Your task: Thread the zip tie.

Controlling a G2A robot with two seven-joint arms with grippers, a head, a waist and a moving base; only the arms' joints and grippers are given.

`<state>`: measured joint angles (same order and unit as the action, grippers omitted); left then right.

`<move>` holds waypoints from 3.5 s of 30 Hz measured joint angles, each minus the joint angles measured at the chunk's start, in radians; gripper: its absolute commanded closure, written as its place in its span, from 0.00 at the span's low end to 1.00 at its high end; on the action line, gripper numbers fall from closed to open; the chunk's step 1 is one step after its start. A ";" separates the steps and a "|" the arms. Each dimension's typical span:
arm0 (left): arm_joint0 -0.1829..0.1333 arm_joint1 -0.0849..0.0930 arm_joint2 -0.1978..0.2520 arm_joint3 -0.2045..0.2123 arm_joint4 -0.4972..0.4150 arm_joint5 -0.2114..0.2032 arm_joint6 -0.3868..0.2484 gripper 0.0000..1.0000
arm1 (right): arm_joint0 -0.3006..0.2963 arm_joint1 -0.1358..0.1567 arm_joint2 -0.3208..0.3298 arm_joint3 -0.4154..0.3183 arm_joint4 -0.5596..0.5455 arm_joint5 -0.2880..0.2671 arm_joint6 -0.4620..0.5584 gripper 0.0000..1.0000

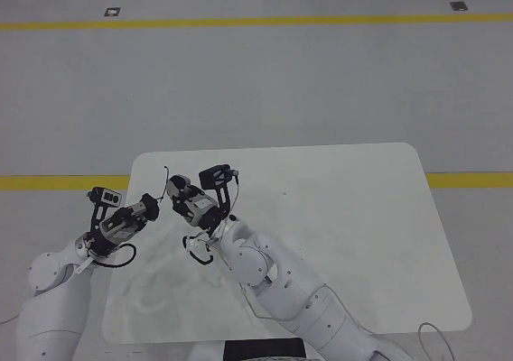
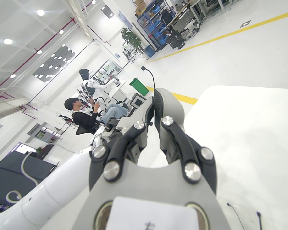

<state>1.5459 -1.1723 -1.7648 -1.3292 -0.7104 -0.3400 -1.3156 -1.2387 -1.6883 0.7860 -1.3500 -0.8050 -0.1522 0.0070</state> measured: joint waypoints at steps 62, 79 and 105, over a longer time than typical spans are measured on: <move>-0.061 0.063 0.080 0.067 -0.064 0.000 -0.074 1.00 | -0.044 0.076 0.060 -0.106 -0.045 -0.188 0.004 1.00; -0.061 0.062 0.080 0.067 -0.064 0.000 -0.074 1.00 | -0.044 0.076 0.060 -0.106 -0.044 -0.188 0.004 1.00; 0.001 0.043 0.031 -0.059 0.008 0.000 0.082 1.00 | -0.044 0.076 0.060 -0.106 -0.044 -0.188 0.004 1.00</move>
<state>1.5470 -1.1292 -1.7333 -1.3878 -0.7023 -0.3400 -1.2340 -1.2831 -1.6124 0.8463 -1.4561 -0.8493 -0.3400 0.0113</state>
